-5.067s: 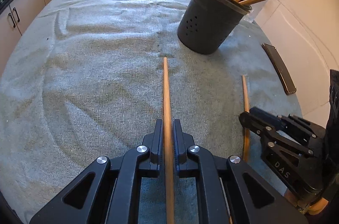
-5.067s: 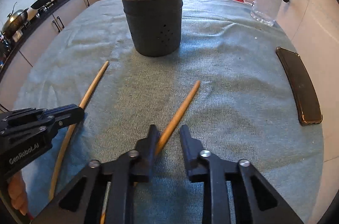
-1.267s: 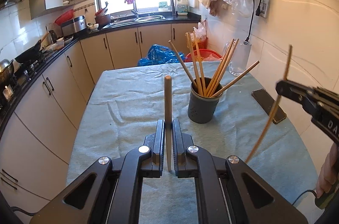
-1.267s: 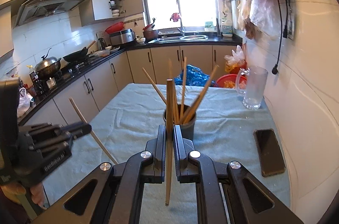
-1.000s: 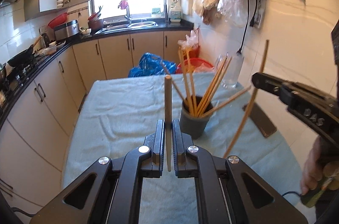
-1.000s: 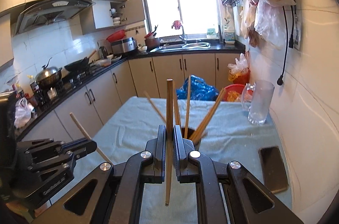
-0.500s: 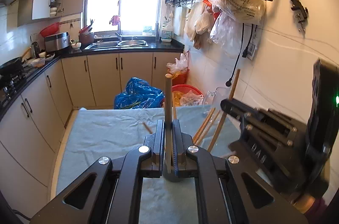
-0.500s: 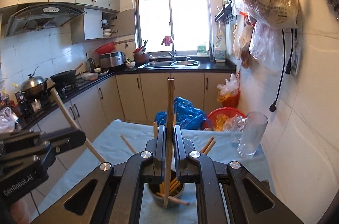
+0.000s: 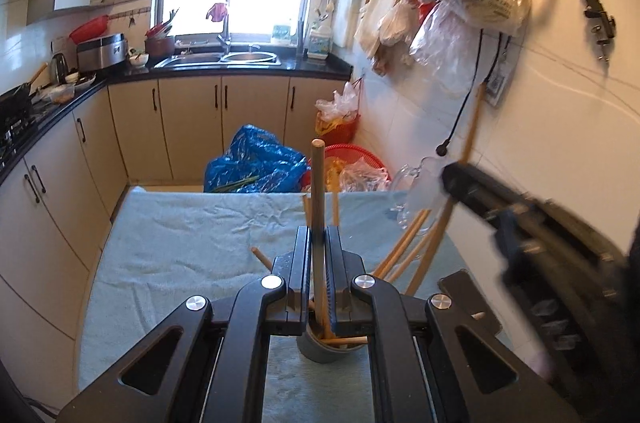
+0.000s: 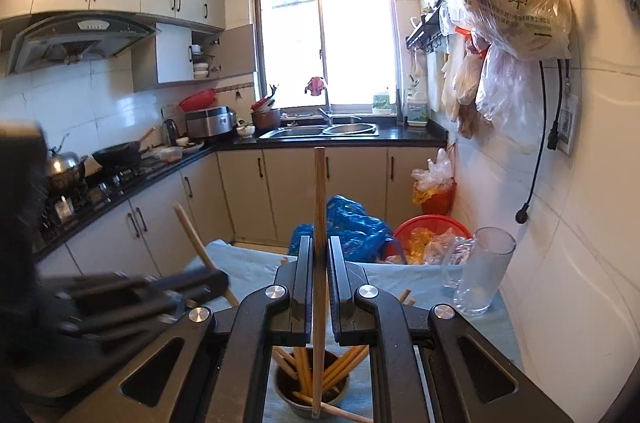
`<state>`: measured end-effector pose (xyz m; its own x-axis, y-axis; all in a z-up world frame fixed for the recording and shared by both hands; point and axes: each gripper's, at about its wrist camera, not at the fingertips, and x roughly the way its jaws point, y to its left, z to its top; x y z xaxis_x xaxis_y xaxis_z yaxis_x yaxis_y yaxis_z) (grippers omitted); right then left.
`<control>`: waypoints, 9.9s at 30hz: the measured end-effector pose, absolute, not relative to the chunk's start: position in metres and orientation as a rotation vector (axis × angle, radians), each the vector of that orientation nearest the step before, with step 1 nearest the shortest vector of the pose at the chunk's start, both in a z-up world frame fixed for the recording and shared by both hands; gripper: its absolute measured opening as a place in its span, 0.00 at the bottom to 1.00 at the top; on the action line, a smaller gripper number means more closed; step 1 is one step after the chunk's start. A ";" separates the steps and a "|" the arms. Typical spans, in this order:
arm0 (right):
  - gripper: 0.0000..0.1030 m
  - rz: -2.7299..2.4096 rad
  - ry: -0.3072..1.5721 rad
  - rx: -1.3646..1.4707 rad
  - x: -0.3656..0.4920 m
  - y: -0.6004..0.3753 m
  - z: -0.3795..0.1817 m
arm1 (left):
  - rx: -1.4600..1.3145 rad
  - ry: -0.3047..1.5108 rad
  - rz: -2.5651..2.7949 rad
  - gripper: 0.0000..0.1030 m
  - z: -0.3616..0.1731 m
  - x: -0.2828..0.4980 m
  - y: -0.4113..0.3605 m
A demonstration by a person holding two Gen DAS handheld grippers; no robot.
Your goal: Organize utensils
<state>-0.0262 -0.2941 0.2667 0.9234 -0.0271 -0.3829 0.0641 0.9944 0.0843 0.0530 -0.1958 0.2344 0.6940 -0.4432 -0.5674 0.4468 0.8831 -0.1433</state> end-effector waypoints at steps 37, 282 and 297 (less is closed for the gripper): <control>0.07 -0.120 0.567 0.189 0.001 -0.313 0.188 | 0.033 0.744 -0.473 0.07 0.167 0.056 -0.190; 0.92 -0.371 0.463 0.115 -0.296 -0.289 0.151 | 0.122 0.479 -0.149 1.00 0.151 -0.231 -0.105; 0.92 -0.490 0.464 0.173 -0.281 -0.274 0.129 | 0.121 0.583 -0.152 1.00 0.120 -0.190 -0.101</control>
<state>-0.2810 -0.2736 0.1294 0.7815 -0.4129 -0.4677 0.4900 0.8703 0.0504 -0.1903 -0.1011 0.1202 0.8242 -0.1083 -0.5559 0.1764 0.9818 0.0703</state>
